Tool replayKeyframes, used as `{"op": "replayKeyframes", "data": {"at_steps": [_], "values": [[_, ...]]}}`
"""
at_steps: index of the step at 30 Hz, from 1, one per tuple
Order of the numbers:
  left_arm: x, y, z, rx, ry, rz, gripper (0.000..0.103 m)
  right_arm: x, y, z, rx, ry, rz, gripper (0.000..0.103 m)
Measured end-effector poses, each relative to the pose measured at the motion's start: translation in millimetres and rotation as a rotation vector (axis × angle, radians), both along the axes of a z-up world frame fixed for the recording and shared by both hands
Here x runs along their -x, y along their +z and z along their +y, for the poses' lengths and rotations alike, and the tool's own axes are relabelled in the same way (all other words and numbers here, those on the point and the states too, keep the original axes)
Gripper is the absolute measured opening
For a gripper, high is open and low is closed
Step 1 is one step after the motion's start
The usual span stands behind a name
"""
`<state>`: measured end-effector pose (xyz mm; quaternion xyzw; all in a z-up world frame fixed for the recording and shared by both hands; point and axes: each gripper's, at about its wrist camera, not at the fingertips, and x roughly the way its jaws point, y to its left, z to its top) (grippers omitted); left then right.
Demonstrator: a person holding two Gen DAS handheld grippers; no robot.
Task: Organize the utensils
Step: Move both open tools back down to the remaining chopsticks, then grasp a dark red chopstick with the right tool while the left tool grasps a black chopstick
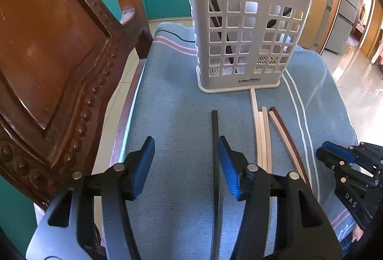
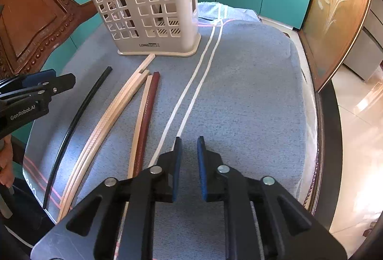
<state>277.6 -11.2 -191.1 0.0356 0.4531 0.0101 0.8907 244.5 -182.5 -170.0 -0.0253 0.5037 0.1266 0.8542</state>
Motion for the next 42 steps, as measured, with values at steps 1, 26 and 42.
{"op": "replayKeyframes", "data": {"at_steps": [1,26,42], "values": [[-0.7,-0.7,-0.4,-0.001,-0.002,0.001,0.056,-0.5,-0.4,0.0,0.0,0.0,0.001,0.018],[-3.8,-17.0,-8.0,-0.029,-0.01,0.035,0.06,-0.5,-1.1,3.0,-0.002,0.001,-0.003,0.03],[0.2,-18.2,-10.4,-0.034,-0.016,0.038,0.06,2.1,1.1,6.0,0.002,0.016,-0.008,0.03]]}}
